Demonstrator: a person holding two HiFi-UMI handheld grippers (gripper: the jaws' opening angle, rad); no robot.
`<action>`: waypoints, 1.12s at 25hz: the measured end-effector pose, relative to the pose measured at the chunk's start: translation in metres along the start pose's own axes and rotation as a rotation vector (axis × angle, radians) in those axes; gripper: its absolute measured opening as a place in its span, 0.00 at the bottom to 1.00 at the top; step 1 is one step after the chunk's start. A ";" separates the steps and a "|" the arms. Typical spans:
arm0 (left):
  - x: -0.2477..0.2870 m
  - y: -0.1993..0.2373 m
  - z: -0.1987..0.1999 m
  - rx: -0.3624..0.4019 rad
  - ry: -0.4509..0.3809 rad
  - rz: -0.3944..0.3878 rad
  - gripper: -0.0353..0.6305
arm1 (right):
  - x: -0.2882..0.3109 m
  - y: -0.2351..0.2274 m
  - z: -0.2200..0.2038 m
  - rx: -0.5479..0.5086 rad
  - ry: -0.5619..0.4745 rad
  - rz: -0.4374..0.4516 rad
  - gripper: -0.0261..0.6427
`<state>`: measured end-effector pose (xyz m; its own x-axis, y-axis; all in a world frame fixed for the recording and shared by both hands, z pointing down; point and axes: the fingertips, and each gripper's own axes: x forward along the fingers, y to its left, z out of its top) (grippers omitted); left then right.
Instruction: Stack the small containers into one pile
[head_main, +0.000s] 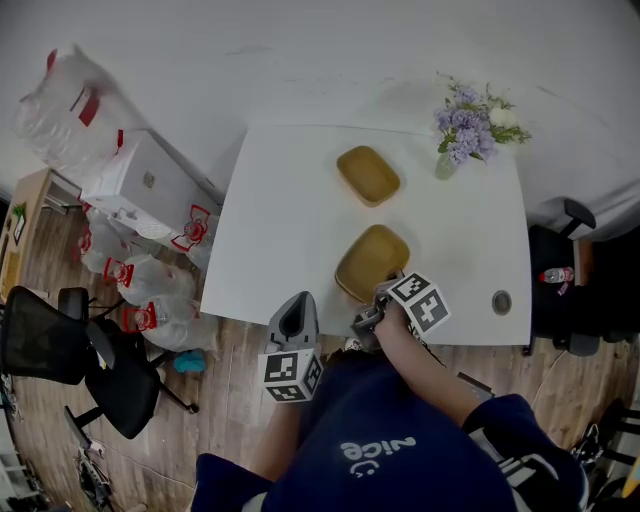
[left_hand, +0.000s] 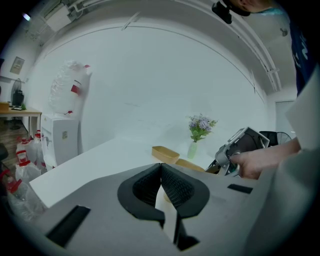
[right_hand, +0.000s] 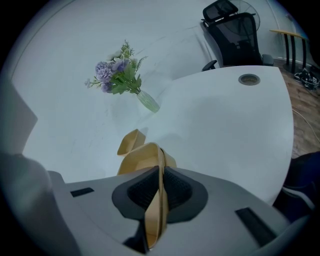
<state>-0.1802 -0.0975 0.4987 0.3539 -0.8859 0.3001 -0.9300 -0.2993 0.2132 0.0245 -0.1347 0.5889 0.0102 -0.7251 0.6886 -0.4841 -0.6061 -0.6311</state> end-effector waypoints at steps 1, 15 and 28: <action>0.000 0.000 0.000 0.001 0.000 0.000 0.08 | 0.001 0.000 -0.001 0.001 0.003 0.001 0.13; -0.001 -0.003 -0.004 -0.013 -0.005 0.001 0.08 | -0.007 0.019 -0.007 -0.041 0.060 0.087 0.29; 0.003 -0.018 -0.011 -0.011 0.004 -0.039 0.08 | -0.028 0.028 0.016 -0.196 0.012 0.169 0.30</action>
<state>-0.1617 -0.0909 0.5065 0.3901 -0.8722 0.2950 -0.9144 -0.3294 0.2352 0.0251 -0.1368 0.5467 -0.0948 -0.8061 0.5841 -0.6386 -0.4008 -0.6569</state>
